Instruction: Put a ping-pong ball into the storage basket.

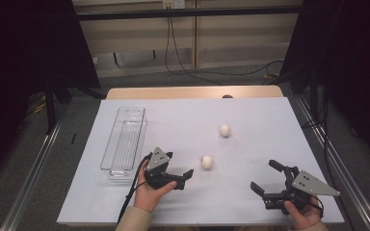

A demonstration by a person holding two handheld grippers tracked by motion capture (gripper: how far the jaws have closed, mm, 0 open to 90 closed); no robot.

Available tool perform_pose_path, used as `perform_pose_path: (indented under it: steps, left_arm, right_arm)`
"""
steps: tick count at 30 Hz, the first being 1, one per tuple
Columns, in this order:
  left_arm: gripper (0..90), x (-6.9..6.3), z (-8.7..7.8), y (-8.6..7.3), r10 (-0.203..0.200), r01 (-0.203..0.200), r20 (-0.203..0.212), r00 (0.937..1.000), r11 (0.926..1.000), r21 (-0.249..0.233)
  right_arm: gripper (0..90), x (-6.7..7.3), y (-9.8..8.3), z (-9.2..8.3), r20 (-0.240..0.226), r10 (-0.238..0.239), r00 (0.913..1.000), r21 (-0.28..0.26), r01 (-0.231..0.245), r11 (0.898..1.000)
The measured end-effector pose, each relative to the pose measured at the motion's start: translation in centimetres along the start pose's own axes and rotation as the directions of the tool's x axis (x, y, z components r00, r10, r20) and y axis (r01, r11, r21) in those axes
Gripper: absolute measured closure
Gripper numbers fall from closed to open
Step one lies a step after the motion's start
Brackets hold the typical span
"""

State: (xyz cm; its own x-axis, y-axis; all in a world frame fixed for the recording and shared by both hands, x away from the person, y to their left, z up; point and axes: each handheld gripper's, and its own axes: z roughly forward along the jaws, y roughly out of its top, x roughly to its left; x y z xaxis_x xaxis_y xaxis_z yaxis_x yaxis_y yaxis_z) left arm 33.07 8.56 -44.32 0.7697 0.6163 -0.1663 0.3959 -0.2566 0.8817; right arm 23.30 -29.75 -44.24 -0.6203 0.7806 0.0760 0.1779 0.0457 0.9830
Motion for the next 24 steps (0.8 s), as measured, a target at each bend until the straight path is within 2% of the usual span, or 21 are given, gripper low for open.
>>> perform_pose_path:
  steps: [24]
  left_arm:
    - [2.7,-0.19,0.55,0.0,0.009,-0.009,0.002,1.0,0.9997,0.024]
  right_arm:
    - [1.2,-0.03,-0.07,0.14,0.002,-0.007,1.0,-0.002,0.007,1.0]
